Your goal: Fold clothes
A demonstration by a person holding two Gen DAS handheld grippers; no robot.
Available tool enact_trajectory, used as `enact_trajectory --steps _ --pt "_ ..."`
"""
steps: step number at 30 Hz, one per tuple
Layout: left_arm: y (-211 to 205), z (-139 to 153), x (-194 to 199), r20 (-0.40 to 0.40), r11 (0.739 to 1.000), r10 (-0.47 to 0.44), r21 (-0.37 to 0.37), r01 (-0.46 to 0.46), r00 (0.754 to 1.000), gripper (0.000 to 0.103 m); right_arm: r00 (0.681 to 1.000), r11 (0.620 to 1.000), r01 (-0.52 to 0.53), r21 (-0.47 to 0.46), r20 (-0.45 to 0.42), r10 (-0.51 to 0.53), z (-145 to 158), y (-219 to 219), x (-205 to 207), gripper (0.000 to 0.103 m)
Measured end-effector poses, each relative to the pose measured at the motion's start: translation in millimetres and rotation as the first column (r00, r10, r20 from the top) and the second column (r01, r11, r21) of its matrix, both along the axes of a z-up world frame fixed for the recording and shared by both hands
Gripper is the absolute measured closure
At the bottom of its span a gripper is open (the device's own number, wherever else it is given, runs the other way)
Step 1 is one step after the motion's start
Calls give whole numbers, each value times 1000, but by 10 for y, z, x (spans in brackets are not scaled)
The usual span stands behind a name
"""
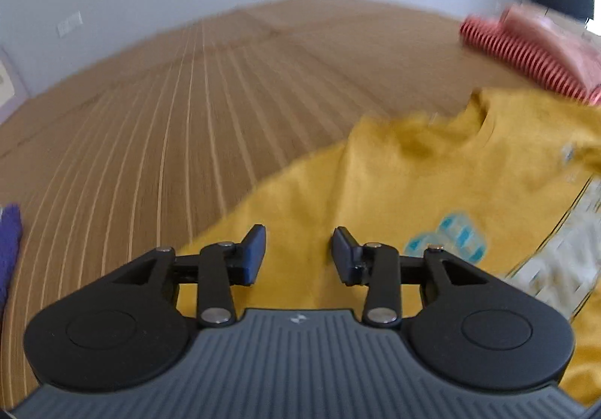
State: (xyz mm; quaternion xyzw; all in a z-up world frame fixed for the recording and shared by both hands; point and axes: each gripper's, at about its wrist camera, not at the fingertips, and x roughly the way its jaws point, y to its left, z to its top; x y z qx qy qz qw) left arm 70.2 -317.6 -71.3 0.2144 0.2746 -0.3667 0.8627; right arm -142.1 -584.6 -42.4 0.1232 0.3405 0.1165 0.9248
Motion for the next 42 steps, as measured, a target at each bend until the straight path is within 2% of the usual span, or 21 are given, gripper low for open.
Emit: enact_trajectory --steps 2,5,7,11,14,16,20,23,24,25,27,31,33,35,38,39,42 --pt "72 -6 4 16 1000 11 1 -11 1000 56 999 994 -38 -102 -38 34 -99 231 103 17" --pt "188 -9 -24 40 1000 11 21 -12 999 56 997 987 -68 -147 -57 60 -192 378 88 17" --pt "268 -23 -31 46 999 25 23 -26 999 56 992 987 -106 -118 -82 97 -209 396 29 14" --pt "418 -17 18 2 999 47 -3 -47 999 56 986 985 -148 -84 -88 140 -223 487 -105 14" --pt "449 32 27 -11 999 54 0 -54 998 56 987 978 -150 -148 -72 140 -221 595 -155 14" --pt "420 107 19 9 999 51 -8 -51 999 56 992 982 -124 -144 -55 117 -126 503 -155 25" --pt "330 310 38 26 998 -18 -67 20 999 56 999 981 5 -194 51 5 335 106 -141 25" --pt "152 361 52 45 992 -111 -47 113 993 56 994 965 92 -245 73 -77 603 -128 89 28" --pt "87 353 65 51 990 -132 -41 135 990 56 995 959 96 -266 56 -84 613 -188 256 33" --pt "22 344 78 56 987 -154 -35 156 987 56 995 953 100 -287 38 -93 623 -248 423 44" --pt "-86 305 123 51 982 -180 -47 182 982 56 994 944 106 -313 4 -111 584 -334 726 56" --pt "-277 114 130 98 977 -206 -38 210 974 56 992 944 89 -319 -61 -114 254 -443 1228 59" --pt "-268 12 145 124 977 -198 -57 206 972 56 992 947 75 -312 -71 -102 116 -446 1341 59" --pt "-210 -90 206 107 973 -190 -112 202 976 55 992 943 55 -329 -90 -89 44 -444 1409 61" --pt "-139 -73 301 60 967 -178 -173 186 982 54 993 931 34 -363 -94 -74 12 -415 1438 76" --pt "-121 -80 324 48 968 -171 -180 177 984 54 992 930 49 -363 -88 -86 24 -435 1429 91" --pt "-79 -103 357 27 968 -168 -185 170 985 53 989 933 113 -341 -56 -140 62 -551 1407 94"
